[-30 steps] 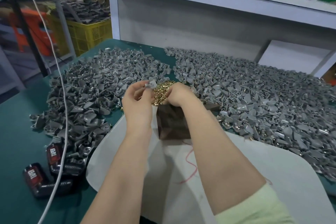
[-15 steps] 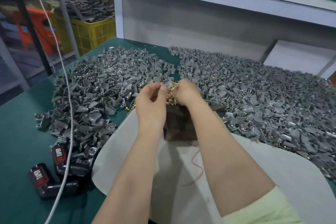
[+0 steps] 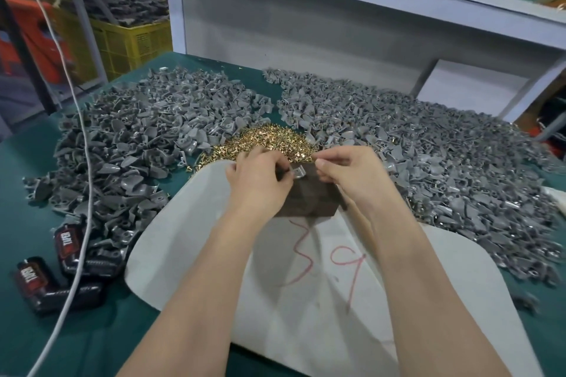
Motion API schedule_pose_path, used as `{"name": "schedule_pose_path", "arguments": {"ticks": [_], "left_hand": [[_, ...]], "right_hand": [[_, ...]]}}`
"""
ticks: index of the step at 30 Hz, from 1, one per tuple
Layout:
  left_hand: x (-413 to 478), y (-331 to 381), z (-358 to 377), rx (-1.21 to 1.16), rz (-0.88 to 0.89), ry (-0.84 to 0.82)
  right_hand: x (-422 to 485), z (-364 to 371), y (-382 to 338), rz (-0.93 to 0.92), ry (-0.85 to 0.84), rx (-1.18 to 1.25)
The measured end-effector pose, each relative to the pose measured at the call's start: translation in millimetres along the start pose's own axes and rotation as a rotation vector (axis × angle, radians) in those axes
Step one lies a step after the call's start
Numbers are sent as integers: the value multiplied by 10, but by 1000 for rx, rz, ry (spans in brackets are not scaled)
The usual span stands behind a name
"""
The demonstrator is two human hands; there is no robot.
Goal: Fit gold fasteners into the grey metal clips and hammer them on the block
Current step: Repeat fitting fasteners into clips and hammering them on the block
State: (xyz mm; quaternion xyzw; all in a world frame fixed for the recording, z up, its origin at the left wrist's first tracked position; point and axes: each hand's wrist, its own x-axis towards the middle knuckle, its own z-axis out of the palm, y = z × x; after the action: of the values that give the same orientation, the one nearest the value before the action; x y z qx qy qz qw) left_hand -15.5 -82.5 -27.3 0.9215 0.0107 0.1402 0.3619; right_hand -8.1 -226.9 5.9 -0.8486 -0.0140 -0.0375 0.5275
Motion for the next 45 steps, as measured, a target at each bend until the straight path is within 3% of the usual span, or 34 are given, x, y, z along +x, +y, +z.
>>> {"name": "schedule_pose_path", "arguments": {"ticks": [7, 14, 22, 26, 33, 45], "left_hand": [[-4, -11, -16, -9, -1, -2], [7, -23, -20, -18, 5, -4], [-2, -12, -40, 16, 32, -7], [-1, -16, -35, 16, 35, -5], [6, -23, -24, 9, 37, 11], [-9, -6, -33, 8, 49, 14]], "right_hand": [[-26, 168, -53, -60, 13, -124], [-13, 282, -7, -253, 43, -639], [20, 365, -100, -384, 23, -975], [43, 377, -94, -307, 14, -932], [-39, 359, 43, -180, 102, -440], [-43, 404, 116, -249, 189, -447]]}}
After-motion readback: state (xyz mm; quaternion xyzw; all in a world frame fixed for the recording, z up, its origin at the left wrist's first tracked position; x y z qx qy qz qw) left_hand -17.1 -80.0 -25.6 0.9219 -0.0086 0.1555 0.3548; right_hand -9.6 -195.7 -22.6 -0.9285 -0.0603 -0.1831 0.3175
